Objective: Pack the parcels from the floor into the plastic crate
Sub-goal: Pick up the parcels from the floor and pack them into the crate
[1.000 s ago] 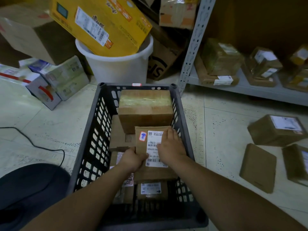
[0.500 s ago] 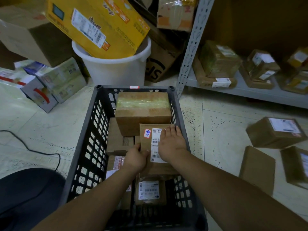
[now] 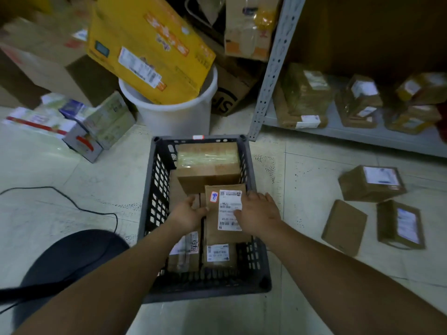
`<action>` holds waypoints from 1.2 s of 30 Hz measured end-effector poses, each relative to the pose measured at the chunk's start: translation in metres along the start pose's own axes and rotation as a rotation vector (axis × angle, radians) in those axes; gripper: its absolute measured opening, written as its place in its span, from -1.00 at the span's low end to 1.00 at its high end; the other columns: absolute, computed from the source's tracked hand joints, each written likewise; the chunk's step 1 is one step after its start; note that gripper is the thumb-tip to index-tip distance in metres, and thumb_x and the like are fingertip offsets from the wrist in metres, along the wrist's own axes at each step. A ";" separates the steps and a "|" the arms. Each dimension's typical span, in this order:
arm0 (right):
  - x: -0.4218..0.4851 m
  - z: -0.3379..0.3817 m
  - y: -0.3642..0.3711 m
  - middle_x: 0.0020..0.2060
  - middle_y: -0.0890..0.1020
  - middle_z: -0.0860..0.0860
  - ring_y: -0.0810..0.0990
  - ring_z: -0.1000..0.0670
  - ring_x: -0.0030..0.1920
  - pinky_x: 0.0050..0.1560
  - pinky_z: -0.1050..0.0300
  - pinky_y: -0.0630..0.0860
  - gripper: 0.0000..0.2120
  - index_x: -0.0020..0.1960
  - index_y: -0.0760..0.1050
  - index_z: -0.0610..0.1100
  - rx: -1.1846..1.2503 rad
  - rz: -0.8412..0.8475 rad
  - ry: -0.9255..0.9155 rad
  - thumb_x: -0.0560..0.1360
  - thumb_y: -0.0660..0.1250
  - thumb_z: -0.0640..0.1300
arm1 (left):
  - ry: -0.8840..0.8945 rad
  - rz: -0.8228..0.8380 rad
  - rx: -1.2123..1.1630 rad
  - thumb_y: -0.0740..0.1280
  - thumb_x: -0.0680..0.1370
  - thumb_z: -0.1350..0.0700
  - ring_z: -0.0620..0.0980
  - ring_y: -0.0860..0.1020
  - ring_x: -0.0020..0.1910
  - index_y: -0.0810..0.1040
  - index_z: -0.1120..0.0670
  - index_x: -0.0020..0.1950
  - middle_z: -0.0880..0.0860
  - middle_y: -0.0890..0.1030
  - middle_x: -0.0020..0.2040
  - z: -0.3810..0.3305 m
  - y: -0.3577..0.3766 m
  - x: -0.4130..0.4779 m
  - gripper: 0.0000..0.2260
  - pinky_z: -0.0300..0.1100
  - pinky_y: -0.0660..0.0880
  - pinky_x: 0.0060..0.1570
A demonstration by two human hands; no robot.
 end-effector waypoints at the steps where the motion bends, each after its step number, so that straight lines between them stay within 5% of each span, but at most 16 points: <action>1: -0.015 -0.001 -0.016 0.38 0.40 -0.09 0.38 -0.10 0.33 0.42 -0.02 0.16 -0.47 0.47 0.25 -0.08 0.042 0.010 0.008 0.58 0.09 0.15 | -0.016 0.015 0.004 0.28 0.58 0.10 -0.09 0.49 -0.02 0.34 0.07 0.40 0.04 0.54 0.19 -0.013 -0.006 -0.017 -0.61 -0.43 0.39 -0.23; 4: -0.070 -0.006 -0.076 0.29 0.49 -0.08 0.48 -0.08 0.21 0.23 0.07 0.35 -0.52 0.39 0.34 -0.09 0.226 0.039 0.070 0.61 0.08 0.17 | -0.033 0.057 0.032 0.28 0.58 0.10 0.01 0.49 0.19 0.29 0.09 0.46 0.09 0.49 0.32 -0.055 -0.023 -0.072 -0.55 -0.30 0.37 -0.01; 9: -0.173 -0.034 -0.176 0.49 0.27 -0.13 0.33 -0.11 0.41 0.35 0.10 0.30 -0.39 0.54 0.09 -0.21 0.548 0.094 0.247 0.63 0.05 0.13 | 0.041 0.152 0.141 0.33 0.55 0.05 -0.06 0.52 0.06 0.42 0.05 0.37 0.05 0.53 0.28 -0.139 -0.032 -0.160 -0.60 -0.25 0.43 0.05; 14: -0.279 -0.103 -0.240 0.48 0.29 -0.16 0.33 -0.14 0.42 0.35 0.08 0.29 -0.39 0.54 0.14 -0.17 0.654 0.004 0.435 0.61 0.10 0.14 | 0.131 0.245 0.295 0.35 0.47 -0.16 0.03 0.57 -0.03 0.26 0.02 0.47 0.07 0.50 0.28 -0.236 -0.004 -0.245 -0.37 -0.23 0.50 -0.16; 18: -0.362 -0.179 -0.275 0.30 0.48 -0.16 0.46 -0.18 0.29 0.19 0.10 0.39 -0.53 0.40 0.34 -0.16 0.735 -0.104 0.543 0.60 0.14 0.09 | 0.220 0.304 0.405 0.30 0.54 -0.10 0.02 0.51 0.16 0.16 0.03 0.53 0.02 0.38 0.36 -0.311 0.060 -0.308 -0.38 -0.38 0.44 -0.01; 21: -0.425 -0.252 -0.289 0.11 0.59 -0.11 0.54 -0.17 0.22 0.06 0.13 0.40 -0.59 0.14 0.47 -0.01 0.763 -0.200 0.562 0.47 0.14 0.25 | 0.296 0.281 0.438 0.32 0.52 -0.11 0.10 0.39 0.36 0.16 0.01 0.53 0.08 0.28 0.48 -0.364 0.133 -0.354 -0.36 -0.18 0.37 0.24; 23: -0.462 -0.301 -0.293 0.20 0.55 -0.12 0.48 -0.17 0.29 0.16 0.11 0.39 -0.54 0.26 0.45 -0.07 0.778 -0.219 0.593 0.52 0.15 0.20 | 0.361 0.280 0.473 0.33 0.52 -0.09 0.08 0.33 0.41 0.17 0.02 0.52 0.06 0.24 0.51 -0.391 0.182 -0.379 -0.36 -0.17 0.32 0.28; 27: -0.547 -0.399 -0.302 0.45 0.35 -0.14 0.38 -0.16 0.38 0.27 0.12 0.34 -0.41 0.53 0.16 -0.15 0.776 -0.260 0.716 0.61 0.14 0.12 | 0.518 0.373 0.533 0.32 0.55 0.03 -0.06 0.41 0.19 0.34 0.00 0.37 0.00 0.38 0.38 -0.448 0.292 -0.437 -0.60 -0.38 0.25 -0.06; 30: -0.583 -0.457 -0.302 0.26 0.49 -0.15 0.44 -0.18 0.29 0.24 0.06 0.37 -0.40 0.36 0.36 -0.17 0.773 -0.291 0.774 0.52 0.10 0.25 | 0.584 0.454 0.584 0.33 0.54 0.00 -0.02 0.47 0.16 0.21 0.03 0.50 0.05 0.42 0.37 -0.482 0.351 -0.464 -0.43 -0.35 0.32 -0.04; 33: -0.613 -0.502 -0.310 0.09 0.45 -0.14 0.47 -0.17 0.18 0.24 0.01 0.40 -0.38 0.15 0.36 -0.06 0.755 -0.279 0.792 0.37 -0.06 0.36 | 0.626 0.516 0.627 0.32 0.54 -0.02 -0.18 0.47 -0.14 0.15 0.01 0.53 0.11 0.44 0.35 -0.516 0.402 -0.476 -0.38 -0.43 0.40 -0.26; 36: -0.634 -0.548 -0.313 0.32 0.44 -0.11 0.44 -0.16 0.30 0.27 0.02 0.39 -0.52 0.43 0.29 -0.14 0.792 -0.359 0.840 0.61 0.11 0.10 | 0.670 0.526 0.676 0.32 0.54 -0.05 -0.06 0.45 0.11 0.16 0.01 0.53 0.08 0.40 0.36 -0.547 0.456 -0.477 -0.39 -0.29 0.36 0.03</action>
Point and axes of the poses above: each hand's wrist, its own x-axis towards the middle knuckle, its own y-axis out of the palm, z = x × y, the point moved 2 cm from there along x, towards the middle knuckle
